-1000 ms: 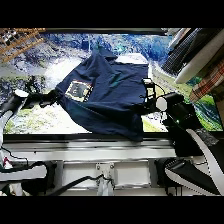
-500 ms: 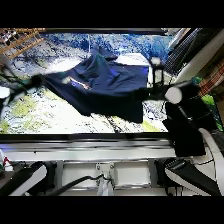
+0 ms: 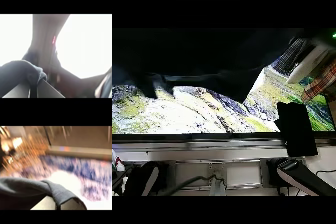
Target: Fold the clothes and pants, and hang the long-sleeved shirts on hangers.
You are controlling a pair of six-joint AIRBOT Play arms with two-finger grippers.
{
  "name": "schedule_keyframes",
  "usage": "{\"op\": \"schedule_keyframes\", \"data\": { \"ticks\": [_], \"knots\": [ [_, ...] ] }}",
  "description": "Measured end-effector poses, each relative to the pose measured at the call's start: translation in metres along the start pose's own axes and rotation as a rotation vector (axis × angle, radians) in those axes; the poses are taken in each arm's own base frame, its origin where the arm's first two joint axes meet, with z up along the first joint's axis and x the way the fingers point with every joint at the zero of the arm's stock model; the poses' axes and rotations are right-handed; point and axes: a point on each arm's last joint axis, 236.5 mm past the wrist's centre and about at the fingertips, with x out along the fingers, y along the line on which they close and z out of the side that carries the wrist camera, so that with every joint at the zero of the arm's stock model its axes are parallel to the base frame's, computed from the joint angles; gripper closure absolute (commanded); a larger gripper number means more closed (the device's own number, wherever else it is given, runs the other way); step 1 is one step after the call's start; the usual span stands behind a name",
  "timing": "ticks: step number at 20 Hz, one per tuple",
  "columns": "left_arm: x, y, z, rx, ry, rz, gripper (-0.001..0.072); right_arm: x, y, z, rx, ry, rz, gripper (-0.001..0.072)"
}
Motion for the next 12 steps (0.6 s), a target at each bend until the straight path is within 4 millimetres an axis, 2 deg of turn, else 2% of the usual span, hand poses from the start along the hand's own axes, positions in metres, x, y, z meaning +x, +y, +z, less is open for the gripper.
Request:
{"op": "schedule_keyframes", "data": {
  "ticks": [1,3,5,7,9,12],
  "knots": [
    [-0.007,-0.008,0.027,0.016,-0.055,-0.015,0.0697,-0.018,0.007,0.013,-0.008,-0.031,0.013,0.068],
    [-0.02,-0.024,0.066,0.04,-0.122,-0.048,0.0696,-0.047,0.02,0.026,-0.016,-0.059,0.043,0.068],
    [-0.033,-0.038,0.087,0.061,-0.144,-0.087,0.0696,-0.069,0.029,0.028,-0.019,-0.06,0.068,0.068],
    [-0.042,-0.051,0.092,0.076,-0.129,-0.128,0.0696,-0.087,0.035,0.026,-0.024,-0.052,0.083,0.068],
    [-0.046,-0.061,0.087,0.092,-0.091,-0.166,0.0696,-0.098,0.038,0.021,-0.029,-0.032,0.087,0.068],
    [-0.04,-0.067,0.059,0.139,0.015,-0.202,0.0696,-0.102,0.03,0.01,-0.039,0.011,0.053,0.068]
  ]
}}
